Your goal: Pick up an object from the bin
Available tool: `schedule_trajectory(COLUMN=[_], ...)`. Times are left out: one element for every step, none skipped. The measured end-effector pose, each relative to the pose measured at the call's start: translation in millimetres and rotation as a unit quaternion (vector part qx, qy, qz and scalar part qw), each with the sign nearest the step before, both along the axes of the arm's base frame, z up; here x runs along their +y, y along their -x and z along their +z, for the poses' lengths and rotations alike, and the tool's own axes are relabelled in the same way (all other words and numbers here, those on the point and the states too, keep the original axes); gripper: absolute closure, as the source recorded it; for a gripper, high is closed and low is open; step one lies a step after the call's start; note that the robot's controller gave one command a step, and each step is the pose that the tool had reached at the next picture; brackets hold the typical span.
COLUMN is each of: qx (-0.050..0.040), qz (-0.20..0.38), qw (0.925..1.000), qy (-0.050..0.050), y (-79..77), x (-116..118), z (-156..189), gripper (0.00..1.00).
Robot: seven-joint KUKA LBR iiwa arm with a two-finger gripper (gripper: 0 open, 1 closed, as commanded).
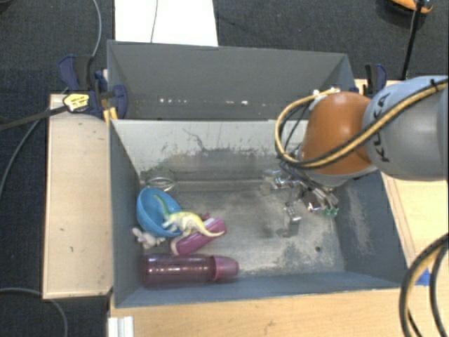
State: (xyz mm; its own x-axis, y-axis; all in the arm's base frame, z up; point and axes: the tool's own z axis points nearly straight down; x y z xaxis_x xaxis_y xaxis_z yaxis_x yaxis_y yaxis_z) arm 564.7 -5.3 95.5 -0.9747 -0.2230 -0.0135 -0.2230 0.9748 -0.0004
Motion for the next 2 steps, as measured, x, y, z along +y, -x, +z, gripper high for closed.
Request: schedule_trajectory(qx=[0.0036,0.0027], qz=[-0.049,-0.051], qw=[0.9988,0.9987], qy=[0.002,0.0], y=[21.0,34.8], x=[40.3,91.8], z=[-10.6,-9.1], gripper=[0.0,0.0])
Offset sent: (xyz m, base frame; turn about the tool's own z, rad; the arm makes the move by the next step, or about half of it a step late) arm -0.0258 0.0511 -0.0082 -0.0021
